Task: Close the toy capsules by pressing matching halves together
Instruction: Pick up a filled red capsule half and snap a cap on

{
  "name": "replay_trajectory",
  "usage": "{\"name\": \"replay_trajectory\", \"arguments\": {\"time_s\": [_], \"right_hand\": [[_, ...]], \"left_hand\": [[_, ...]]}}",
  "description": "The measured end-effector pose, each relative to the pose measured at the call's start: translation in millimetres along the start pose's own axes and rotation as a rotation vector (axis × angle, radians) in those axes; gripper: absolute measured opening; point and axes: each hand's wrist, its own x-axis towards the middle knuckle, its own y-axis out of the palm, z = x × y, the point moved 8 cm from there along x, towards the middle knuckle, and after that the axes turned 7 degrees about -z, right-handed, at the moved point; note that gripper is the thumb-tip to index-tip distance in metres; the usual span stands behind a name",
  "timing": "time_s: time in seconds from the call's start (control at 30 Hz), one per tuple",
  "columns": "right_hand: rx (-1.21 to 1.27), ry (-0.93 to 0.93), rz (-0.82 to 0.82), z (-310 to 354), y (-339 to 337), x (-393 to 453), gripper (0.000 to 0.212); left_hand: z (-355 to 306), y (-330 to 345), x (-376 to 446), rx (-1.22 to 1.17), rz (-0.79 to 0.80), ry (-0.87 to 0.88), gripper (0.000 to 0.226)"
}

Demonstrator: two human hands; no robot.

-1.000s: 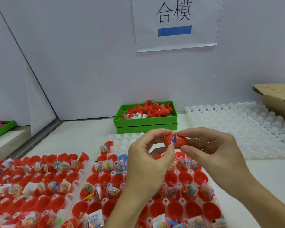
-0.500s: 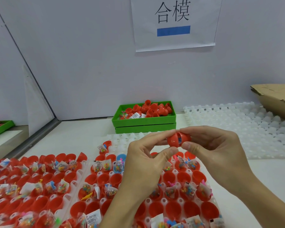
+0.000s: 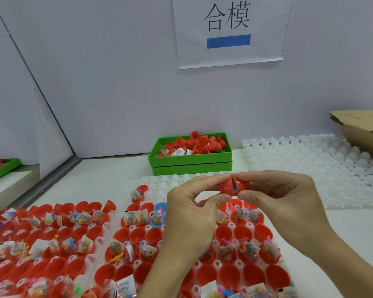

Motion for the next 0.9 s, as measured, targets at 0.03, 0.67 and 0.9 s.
{"name": "replay_trajectory", "arguments": {"time_s": [0.03,0.67,0.9], "right_hand": [[0.000,-0.005,-0.001,0.4,0.2,-0.1,0.033],[-0.162,-0.077,-0.102,-5.1,-4.1,-1.0,0.045],[-0.178,-0.122,-0.075,-0.5,-2.0,-2.3,0.039]], "left_hand": [[0.5,0.3,-0.2,0.011,-0.005,0.007,0.047],[2.6,6.6,-3.5,-0.015,0.037,0.004,0.040],[0.0,4.6,-3.0,-0.024,-0.006,-0.037,0.047]]}}
